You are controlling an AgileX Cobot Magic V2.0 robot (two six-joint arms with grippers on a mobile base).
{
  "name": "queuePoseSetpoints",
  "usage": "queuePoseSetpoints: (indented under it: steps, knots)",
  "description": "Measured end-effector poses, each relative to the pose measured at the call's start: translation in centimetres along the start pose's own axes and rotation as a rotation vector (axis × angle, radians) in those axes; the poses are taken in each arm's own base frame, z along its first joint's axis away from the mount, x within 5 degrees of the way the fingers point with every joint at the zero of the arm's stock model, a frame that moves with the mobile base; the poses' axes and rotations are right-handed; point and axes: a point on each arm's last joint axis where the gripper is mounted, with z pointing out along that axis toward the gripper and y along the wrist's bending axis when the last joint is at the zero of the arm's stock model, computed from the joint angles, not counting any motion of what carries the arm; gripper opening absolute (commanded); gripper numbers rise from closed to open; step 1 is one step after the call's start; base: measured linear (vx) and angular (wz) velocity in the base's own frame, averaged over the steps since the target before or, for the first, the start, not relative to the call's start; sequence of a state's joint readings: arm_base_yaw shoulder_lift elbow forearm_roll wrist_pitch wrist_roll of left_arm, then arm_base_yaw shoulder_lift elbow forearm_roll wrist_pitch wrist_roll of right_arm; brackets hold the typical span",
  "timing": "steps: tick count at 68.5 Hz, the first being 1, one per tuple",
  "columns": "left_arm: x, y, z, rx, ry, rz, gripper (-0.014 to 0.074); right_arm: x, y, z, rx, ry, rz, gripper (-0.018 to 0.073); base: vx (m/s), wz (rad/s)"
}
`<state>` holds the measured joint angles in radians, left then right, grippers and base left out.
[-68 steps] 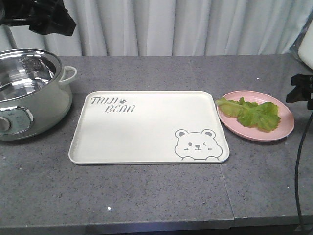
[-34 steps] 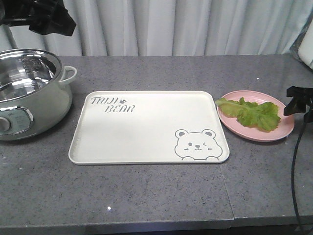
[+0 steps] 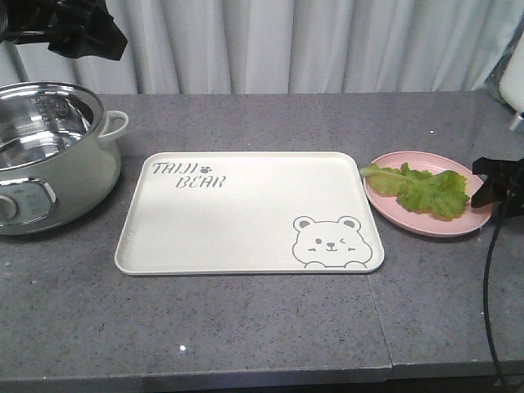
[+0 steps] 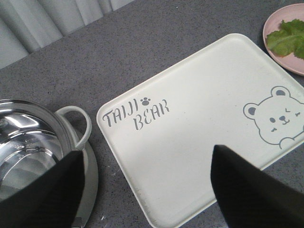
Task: Transfer vegetables to tray and serve
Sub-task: 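Move the right gripper to the pink plate rim and grasp it, then lift the pink plate and set it onto the tray with the right gripper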
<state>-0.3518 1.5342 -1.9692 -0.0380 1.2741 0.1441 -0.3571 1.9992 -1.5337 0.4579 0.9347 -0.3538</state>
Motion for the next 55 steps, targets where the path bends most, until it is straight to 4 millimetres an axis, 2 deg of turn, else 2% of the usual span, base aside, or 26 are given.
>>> queuePoseSetpoints:
  steps: [15,46,55]
  knots:
    - [0.0,0.0,0.0,0.0,0.0,0.0,0.0534,0.0,0.0,0.0,-0.001,0.004,0.001,-0.0016,0.0,0.0]
    - [0.0,0.0,0.0,0.0,0.0,0.0,0.0534,0.1,-0.3,-0.2,-0.011,0.004,0.02,-0.0006,0.0,0.0]
    - [0.0,0.0,0.0,0.0,0.0,0.0,0.0534,-0.1,-1.6,-1.7,-0.058,-0.045,0.091,-0.0006,0.0,0.0]
